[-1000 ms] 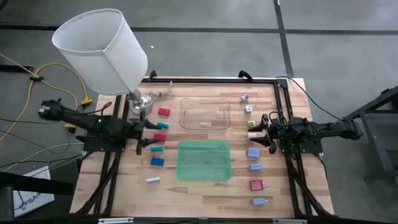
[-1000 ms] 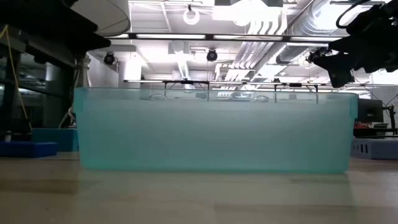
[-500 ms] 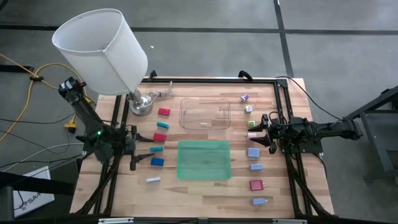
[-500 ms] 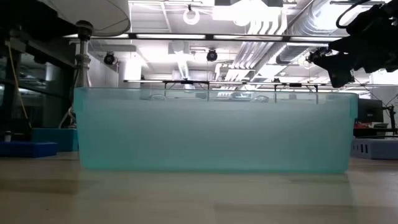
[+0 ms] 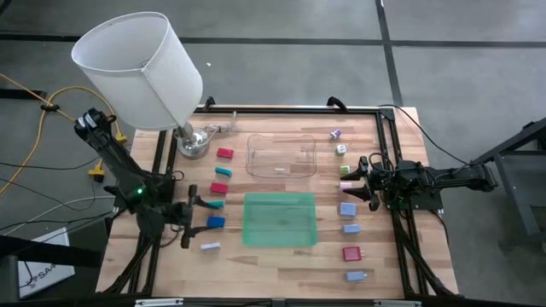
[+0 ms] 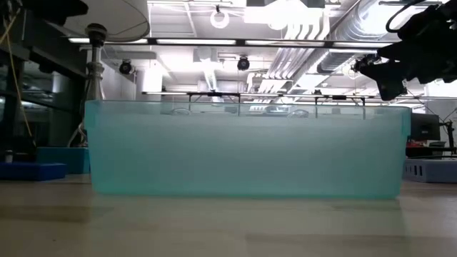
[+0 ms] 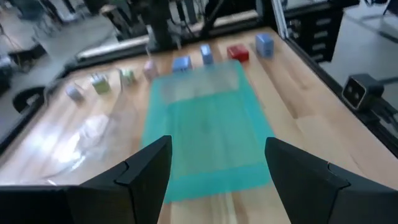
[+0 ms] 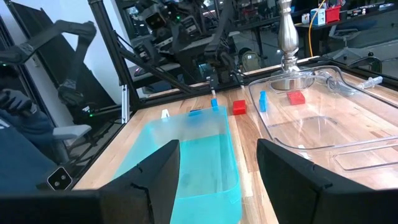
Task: Pick & Place Office items
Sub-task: Put the white digital clock into the blue bin
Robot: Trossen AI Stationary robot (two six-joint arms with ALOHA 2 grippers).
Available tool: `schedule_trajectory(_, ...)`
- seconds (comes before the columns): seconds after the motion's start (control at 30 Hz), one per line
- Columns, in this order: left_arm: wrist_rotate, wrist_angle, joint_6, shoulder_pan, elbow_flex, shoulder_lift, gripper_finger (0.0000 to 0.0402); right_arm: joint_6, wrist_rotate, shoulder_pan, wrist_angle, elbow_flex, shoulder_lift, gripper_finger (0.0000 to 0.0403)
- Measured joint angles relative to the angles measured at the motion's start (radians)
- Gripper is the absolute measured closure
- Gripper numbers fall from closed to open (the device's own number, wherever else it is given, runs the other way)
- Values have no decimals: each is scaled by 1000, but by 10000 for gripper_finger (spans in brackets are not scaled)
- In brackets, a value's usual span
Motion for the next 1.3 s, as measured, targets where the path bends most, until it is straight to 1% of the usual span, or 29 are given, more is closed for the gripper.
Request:
schedule_trajectory(0.17, 29, -148, -112, -8, 87, 77, 151, 0, 0, 0, 0, 0, 0, 201)
schedule_trajectory(0.33, 35, -324, -238, -36, 182, 145, 151, 0, 0, 0, 0, 0, 0, 201)
schedule_trajectory(0.47, 38, -421, -347, -58, 213, 175, 151, 0, 0, 0, 0, 0, 0, 201)
schedule_trajectory(0.63, 92, -454, -446, -60, 214, 194, 151, 0, 0, 0, 0, 0, 0, 201)
schedule_trajectory(0.87, 172, -455, -500, -51, 214, 247, 151, 0, 0, 0, 0, 0, 0, 201)
schedule_trajectory(1.07, 266, -457, -551, -51, 214, 295, 151, 0, 0, 0, 0, 0, 0, 201)
schedule_trajectory(1.3, 370, -507, -693, -34, 214, 322, 151, 0, 0, 0, 0, 0, 0, 201)
